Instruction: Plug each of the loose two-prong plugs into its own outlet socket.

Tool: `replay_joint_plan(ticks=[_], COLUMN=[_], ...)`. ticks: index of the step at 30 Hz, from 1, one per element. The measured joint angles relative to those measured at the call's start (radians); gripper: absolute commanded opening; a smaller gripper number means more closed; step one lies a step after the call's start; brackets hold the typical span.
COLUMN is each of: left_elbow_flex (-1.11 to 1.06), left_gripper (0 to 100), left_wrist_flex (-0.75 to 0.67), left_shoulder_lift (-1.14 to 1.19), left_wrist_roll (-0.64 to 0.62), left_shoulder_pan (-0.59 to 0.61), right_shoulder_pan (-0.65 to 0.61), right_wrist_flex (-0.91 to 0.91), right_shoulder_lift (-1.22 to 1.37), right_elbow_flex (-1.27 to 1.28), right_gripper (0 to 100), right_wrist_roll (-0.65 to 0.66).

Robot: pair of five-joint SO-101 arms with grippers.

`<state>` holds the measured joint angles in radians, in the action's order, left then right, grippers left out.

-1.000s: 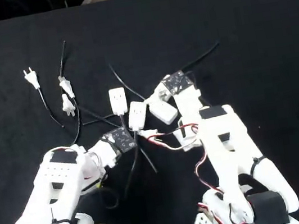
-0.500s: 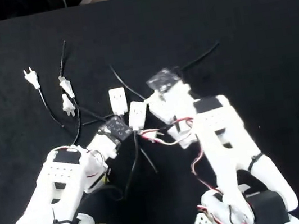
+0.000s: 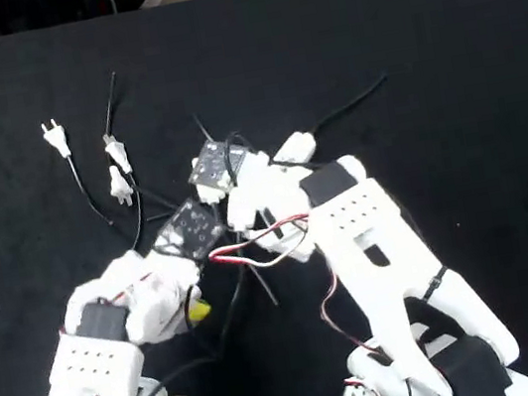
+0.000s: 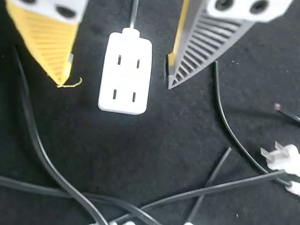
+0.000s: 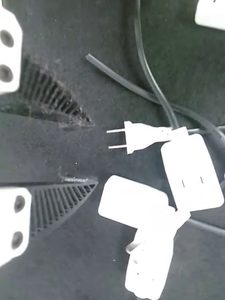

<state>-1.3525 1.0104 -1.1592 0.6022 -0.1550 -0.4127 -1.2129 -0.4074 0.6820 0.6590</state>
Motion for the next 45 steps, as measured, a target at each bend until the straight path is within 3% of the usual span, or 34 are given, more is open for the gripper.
replay_joint_plan(ticks=[5,13,22,32,37,45], left_elbow_flex=[-0.048,-0.101,-0.267,-0.273,-0.273,-0.273], left_gripper=[32,32,32,32,32,32], left_wrist_flex=[0.117,0.321,0.238,0.23,0.229,0.229], left_shoulder_lift=[-0.195,-0.637,-0.652,-0.661,-0.661,-0.661], left_wrist_roll=[0.0,0.0,-0.008,-0.008,0.012,0.029], left_shoulder_pan=[0.029,0.207,0.318,0.325,0.342,0.342], right_shoulder_pan=[-0.009,-0.035,-0.038,-0.043,-0.037,-0.078], right_wrist_flex=[0.048,0.178,0.189,0.201,0.199,0.133], right_shoulder_lift=[0.014,0.192,0.448,0.577,0.612,0.635], right_elbow_flex=[0.003,0.046,-0.101,-0.178,-0.221,-0.276], right_gripper=[17.0,17.0,16.9,16.5,5.2,2.9], right_wrist_roll=[0.003,-0.025,-0.068,-0.068,-0.068,-0.023])
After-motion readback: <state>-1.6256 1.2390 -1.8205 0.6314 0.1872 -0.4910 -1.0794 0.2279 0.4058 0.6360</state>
